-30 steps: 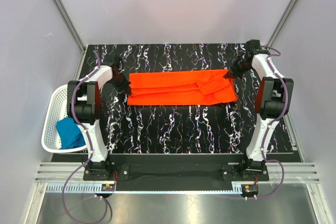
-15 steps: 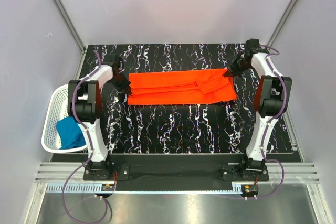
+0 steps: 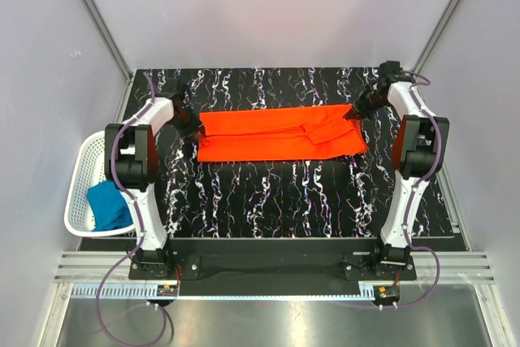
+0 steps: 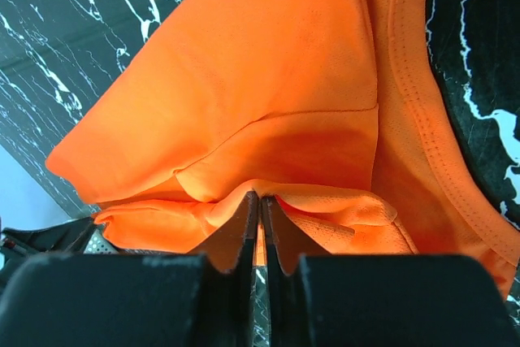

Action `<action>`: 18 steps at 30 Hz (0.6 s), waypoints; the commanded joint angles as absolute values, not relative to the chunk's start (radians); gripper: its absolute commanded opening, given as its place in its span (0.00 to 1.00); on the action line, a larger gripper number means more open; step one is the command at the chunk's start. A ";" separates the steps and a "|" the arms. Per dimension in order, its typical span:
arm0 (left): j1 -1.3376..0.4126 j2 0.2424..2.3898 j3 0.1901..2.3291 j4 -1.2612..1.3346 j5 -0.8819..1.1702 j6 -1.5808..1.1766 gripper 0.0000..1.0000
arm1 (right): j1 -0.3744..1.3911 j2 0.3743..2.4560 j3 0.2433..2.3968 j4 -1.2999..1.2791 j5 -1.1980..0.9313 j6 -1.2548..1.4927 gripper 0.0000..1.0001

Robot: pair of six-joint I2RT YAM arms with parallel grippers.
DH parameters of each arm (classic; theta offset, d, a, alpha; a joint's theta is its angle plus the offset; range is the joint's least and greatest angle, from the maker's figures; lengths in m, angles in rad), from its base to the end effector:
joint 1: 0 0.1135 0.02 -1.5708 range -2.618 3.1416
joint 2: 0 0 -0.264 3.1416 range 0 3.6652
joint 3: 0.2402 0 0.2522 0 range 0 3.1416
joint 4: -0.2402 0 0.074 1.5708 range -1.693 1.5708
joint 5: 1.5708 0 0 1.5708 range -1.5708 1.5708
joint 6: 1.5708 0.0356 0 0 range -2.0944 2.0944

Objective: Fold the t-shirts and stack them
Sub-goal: Fold the tshirt

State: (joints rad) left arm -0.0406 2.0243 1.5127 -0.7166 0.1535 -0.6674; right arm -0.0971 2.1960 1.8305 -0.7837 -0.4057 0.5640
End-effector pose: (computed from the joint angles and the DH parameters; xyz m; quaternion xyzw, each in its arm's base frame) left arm 0.4147 -0.0223 0.1804 -0.2904 0.9386 -0.1298 0.1332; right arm 0.4676 -0.0314 0.1987 0.2710 0.9196 0.2391 0.1538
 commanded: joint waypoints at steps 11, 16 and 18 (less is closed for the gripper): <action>-0.103 1.851 1.519 -0.681 0.228 -0.586 0.39 | -0.106 2.187 1.890 -0.818 -0.399 0.537 0.33; -0.140 1.901 1.503 -0.667 0.250 -0.589 0.29 | -0.106 2.152 1.902 -0.850 -0.362 0.512 0.42; -0.134 1.927 1.505 -0.666 0.244 -0.578 0.28 | -0.106 2.135 1.893 -0.862 -0.354 0.506 0.43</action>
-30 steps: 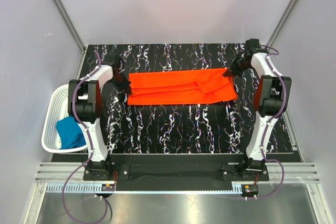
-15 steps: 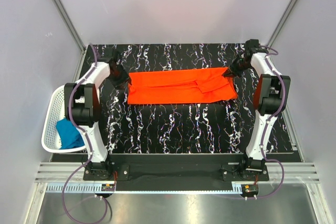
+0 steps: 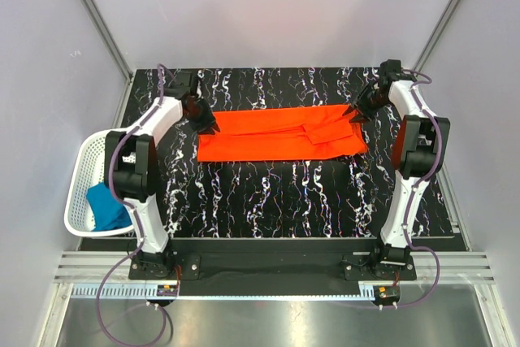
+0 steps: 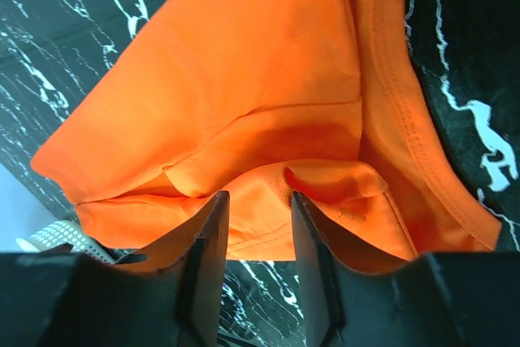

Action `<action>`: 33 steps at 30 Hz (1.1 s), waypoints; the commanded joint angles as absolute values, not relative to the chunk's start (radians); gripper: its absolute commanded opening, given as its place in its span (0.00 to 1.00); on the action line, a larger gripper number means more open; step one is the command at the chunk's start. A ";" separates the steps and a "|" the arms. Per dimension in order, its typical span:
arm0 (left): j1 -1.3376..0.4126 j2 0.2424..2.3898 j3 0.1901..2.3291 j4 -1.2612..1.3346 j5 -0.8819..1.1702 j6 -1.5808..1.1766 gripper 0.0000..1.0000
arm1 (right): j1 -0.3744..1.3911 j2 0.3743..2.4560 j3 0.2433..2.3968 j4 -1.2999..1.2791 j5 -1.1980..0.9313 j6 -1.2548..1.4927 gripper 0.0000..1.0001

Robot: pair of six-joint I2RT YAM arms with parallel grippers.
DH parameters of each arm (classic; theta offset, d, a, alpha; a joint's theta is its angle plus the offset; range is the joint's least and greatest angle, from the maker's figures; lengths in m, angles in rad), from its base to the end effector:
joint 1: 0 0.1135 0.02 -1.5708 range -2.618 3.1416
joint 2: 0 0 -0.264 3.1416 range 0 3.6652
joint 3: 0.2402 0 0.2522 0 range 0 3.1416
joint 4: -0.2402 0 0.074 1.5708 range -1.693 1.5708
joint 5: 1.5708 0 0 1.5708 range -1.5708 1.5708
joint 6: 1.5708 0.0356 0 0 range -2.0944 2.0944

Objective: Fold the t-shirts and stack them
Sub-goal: Fold the tshirt

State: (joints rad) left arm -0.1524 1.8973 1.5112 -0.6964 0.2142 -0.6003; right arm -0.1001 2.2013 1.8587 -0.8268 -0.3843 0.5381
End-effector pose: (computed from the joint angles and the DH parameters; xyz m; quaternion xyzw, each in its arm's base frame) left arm 0.3994 -0.0690 0.2308 -0.1891 0.9464 -0.1848 0.1854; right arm 0.4673 -0.0335 0.2025 0.2656 0.9253 0.2252 0.1504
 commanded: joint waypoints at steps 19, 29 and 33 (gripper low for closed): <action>-0.067 1.939 1.469 -0.669 0.206 -0.497 0.28 | -0.114 1.951 1.626 -0.910 -0.198 0.350 0.62; -0.147 1.844 1.441 -0.698 0.218 -0.471 0.29 | -0.114 1.951 1.595 -0.948 -0.100 0.336 0.62; -0.153 1.848 1.369 -0.678 0.222 -0.480 0.27 | -0.114 1.971 1.589 -0.945 -0.110 0.325 0.53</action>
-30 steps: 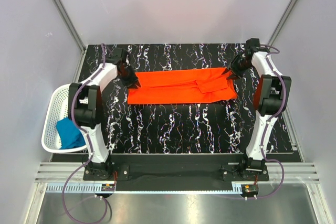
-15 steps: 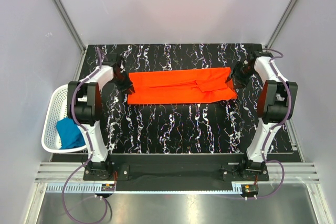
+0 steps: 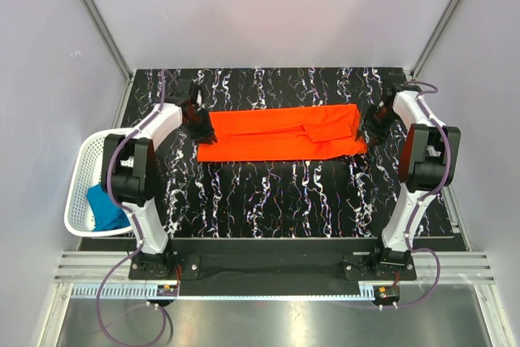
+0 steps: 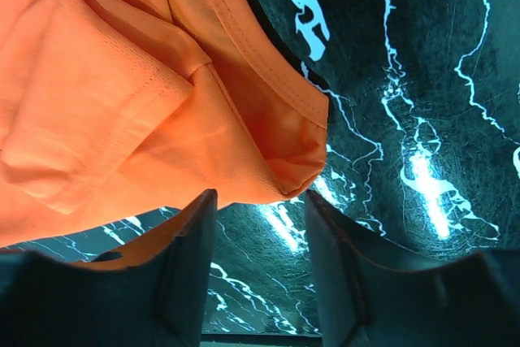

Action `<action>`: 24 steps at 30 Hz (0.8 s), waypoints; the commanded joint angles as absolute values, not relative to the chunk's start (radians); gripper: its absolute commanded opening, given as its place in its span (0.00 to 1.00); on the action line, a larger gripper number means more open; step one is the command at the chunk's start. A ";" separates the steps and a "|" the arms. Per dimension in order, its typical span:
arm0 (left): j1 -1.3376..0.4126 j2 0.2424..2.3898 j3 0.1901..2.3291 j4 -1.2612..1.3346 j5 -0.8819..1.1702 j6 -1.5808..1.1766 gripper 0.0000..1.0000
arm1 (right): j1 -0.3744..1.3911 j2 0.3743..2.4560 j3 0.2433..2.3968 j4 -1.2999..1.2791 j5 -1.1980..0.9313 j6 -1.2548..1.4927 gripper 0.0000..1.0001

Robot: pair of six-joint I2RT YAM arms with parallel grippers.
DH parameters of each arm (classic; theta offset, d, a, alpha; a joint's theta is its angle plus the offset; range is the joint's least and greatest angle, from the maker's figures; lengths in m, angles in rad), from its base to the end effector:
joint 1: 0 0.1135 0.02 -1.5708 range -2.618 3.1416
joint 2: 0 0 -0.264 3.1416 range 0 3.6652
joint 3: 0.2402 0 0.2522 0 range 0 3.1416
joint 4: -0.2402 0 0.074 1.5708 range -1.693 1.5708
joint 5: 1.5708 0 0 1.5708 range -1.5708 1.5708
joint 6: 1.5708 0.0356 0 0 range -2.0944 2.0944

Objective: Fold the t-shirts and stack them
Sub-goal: Fold the tshirt

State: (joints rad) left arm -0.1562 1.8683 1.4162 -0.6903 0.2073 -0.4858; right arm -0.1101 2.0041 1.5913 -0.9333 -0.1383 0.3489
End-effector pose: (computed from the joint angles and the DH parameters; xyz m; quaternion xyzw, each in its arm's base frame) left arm 0.3833 -0.0678 0.2139 -0.1377 0.9623 -0.1626 0.1687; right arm 0.4017 -0.0395 0.2033 0.2180 0.9671 0.0815 0.1029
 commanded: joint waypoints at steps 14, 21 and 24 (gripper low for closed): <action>-0.112 1.913 1.302 -0.663 0.184 -0.462 0.25 | -0.114 2.088 1.655 -0.934 -0.029 0.333 0.28; -0.098 1.910 1.270 -0.666 0.176 -0.445 0.25 | -0.114 2.131 1.663 -0.920 0.017 0.347 0.07; -0.098 1.910 1.273 -0.667 0.181 -0.446 0.25 | -0.114 2.155 1.678 -0.923 0.057 0.339 0.07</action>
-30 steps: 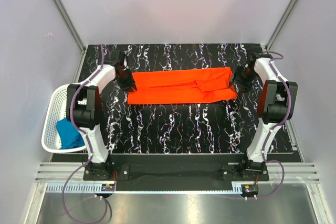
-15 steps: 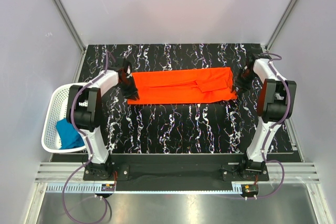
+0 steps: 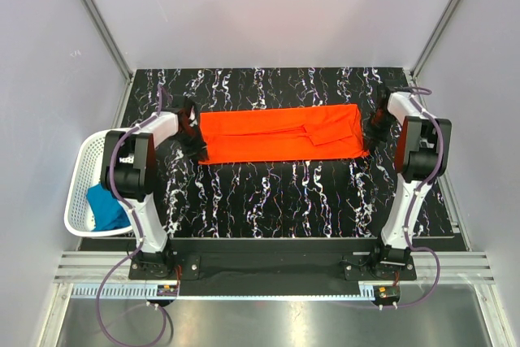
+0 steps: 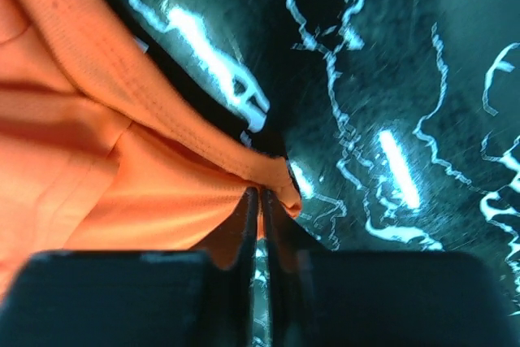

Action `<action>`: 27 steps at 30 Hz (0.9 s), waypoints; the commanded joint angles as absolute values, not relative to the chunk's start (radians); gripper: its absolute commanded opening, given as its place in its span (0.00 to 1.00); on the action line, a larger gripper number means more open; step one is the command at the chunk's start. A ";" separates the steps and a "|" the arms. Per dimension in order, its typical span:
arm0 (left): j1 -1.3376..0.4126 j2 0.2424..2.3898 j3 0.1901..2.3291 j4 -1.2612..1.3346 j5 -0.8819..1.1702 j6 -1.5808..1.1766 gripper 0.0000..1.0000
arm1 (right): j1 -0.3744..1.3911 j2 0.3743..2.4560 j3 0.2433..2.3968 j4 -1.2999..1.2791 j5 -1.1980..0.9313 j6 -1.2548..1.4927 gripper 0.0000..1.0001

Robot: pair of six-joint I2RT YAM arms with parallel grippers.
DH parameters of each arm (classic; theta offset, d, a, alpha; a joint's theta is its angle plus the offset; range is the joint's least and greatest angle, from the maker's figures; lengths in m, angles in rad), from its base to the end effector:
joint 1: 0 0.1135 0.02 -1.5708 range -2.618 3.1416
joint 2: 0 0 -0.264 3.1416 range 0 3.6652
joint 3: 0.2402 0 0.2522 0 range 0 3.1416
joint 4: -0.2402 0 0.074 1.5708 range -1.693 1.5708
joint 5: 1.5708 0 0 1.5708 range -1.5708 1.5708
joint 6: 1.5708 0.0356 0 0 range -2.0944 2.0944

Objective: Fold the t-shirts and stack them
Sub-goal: Fold the tshirt

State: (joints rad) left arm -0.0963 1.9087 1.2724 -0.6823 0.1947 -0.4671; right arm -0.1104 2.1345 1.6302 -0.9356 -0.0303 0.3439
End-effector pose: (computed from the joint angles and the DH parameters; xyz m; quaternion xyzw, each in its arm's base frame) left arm 0.3650 -0.0422 0.1598 -0.1700 0.9727 -0.1274 0.0934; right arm 0.4164 -0.0451 0.1622 0.2237 0.9723 0.0226 0.0632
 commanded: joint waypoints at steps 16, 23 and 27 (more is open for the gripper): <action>-0.158 1.833 1.384 -0.715 0.179 -0.434 0.26 | -0.006 1.928 1.638 -0.887 -0.150 0.446 0.54; -0.169 1.899 1.410 -0.713 0.195 -0.437 0.26 | 0.146 1.979 1.592 -0.761 -0.285 0.545 0.35; -0.172 1.911 1.399 -0.707 0.196 -0.434 0.26 | 0.210 2.032 1.635 -0.753 -0.310 0.555 0.19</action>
